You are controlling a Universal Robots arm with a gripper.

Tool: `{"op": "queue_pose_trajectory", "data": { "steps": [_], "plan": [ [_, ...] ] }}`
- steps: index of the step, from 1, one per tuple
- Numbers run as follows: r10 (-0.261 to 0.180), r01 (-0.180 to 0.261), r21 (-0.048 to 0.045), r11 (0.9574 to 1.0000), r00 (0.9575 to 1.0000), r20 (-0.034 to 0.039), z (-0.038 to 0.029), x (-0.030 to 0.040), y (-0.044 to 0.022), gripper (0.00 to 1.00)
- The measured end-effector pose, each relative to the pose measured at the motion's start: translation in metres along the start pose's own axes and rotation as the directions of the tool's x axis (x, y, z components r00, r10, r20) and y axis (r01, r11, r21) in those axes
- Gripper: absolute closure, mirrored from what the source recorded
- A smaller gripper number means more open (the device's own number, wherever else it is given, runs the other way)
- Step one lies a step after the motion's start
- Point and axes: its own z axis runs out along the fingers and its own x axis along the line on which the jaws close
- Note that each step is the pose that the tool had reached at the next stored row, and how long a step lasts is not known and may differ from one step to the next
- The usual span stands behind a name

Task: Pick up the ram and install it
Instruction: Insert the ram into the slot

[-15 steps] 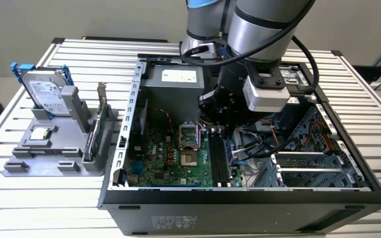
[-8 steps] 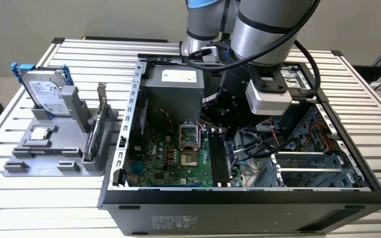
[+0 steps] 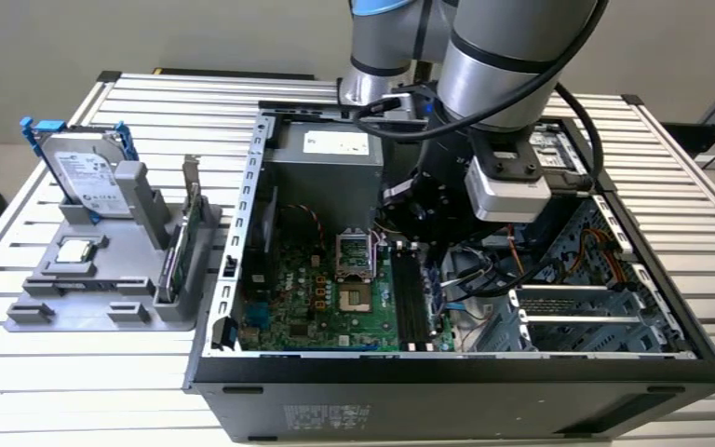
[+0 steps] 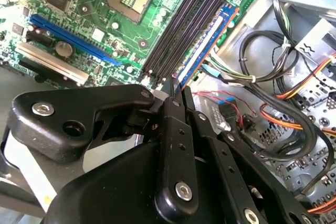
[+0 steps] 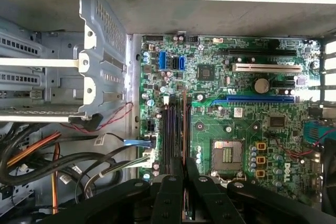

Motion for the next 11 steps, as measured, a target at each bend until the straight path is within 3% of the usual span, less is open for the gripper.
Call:
{"op": "queue_pose_trajectory", "data": {
  "steps": [11],
  "plan": [
    [0.002, -0.002, 0.0001, 1.0000, 1.0000, 0.0001, 0.0068, 0.0027, -0.0004, 1.00]
  ]
}}
